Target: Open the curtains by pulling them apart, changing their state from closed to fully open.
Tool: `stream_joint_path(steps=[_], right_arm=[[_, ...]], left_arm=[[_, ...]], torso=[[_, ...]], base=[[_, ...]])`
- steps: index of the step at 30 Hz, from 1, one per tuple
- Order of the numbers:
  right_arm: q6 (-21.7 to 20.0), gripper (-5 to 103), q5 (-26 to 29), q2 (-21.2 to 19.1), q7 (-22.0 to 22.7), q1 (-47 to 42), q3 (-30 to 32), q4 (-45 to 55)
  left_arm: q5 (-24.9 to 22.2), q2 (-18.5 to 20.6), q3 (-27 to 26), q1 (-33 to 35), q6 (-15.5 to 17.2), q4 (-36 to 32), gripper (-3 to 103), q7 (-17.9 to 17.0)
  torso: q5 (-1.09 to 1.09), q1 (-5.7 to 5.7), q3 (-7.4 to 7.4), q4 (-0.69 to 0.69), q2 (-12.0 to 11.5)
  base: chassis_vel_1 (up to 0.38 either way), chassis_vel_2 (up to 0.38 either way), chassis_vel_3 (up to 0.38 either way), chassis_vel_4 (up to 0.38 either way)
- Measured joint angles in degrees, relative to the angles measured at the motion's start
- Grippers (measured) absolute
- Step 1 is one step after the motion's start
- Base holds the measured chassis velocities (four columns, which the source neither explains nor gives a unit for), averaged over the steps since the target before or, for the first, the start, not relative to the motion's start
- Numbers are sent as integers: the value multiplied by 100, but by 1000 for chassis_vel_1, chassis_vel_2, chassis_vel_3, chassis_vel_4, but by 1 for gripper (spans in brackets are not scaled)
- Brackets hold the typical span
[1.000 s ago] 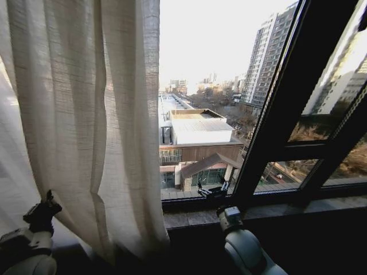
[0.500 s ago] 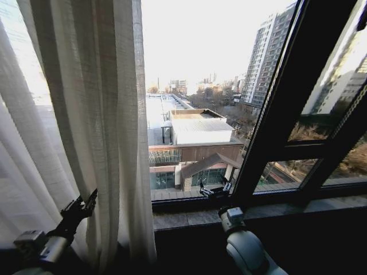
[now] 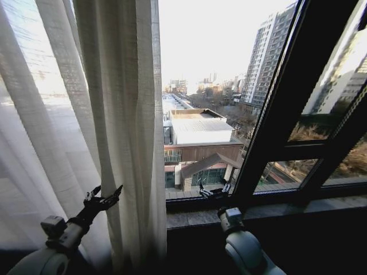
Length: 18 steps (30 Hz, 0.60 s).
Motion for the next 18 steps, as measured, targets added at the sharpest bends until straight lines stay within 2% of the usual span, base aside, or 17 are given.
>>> stream_joint_path(steps=[1, 4, 5, 7, 11, 13, 16, 17, 18], right_arm=[[0, 100, 0, -14, 36, -2, -6, 0], [0, 100, 1, -30, 84, -13, -45, 6], [0, 100, 3, -41, 100, -21, -70, 13], [0, 100, 3, -46, 107, -28, -76, 15], [0, 100, 6, -68, 131, -34, -65, -19], [0, 100, 7, -67, 133, -27, -64, -32], [1, 100, 9, -34, 134, 19, -70, -88], [1, 100, 9, -34, 134, 19, -70, -88], [1, 100, 9, -21, 134, 26, -72, -101]], left_arm=[[-17, 98, 88, -141, -111, 181, 100, 3], [-56, 171, 157, -294, -169, 340, 102, -14], [-107, 209, 179, -380, -172, 414, 93, -66], [-137, 235, 190, -425, -172, 456, 93, -112], [-161, 289, 240, -525, -178, 607, 71, -166], [-161, 296, 254, -541, -182, 634, 71, -166], [-161, 346, 291, -611, -182, 716, 55, -172], [-161, 346, 291, -611, -182, 716, 55, -172], [-161, 367, 292, -620, -158, 730, 49, -175]], torso=[[0, 0, 0, 0, 0], [0, 0, 0, -1, 0], [-1, 1, 0, -1, 0], [0, 1, 0, 0, 0], [0, 0, 0, 0, 0], [0, 0, 0, 0, 0], [0, 1, 0, 0, 0], [0, 1, 0, 0, 0], [0, 1, 0, 0, 0]], base=[[0, 0, 0, 0], [0, 0, 0, 0], [0, 0, 0, 0], [0, 0, 0, 0], [0, 0, 0, 0], [0, 0, 0, 0], [0, 0, 0, 0], [0, 0, 0, 0], [0, 0, 0, 0]])
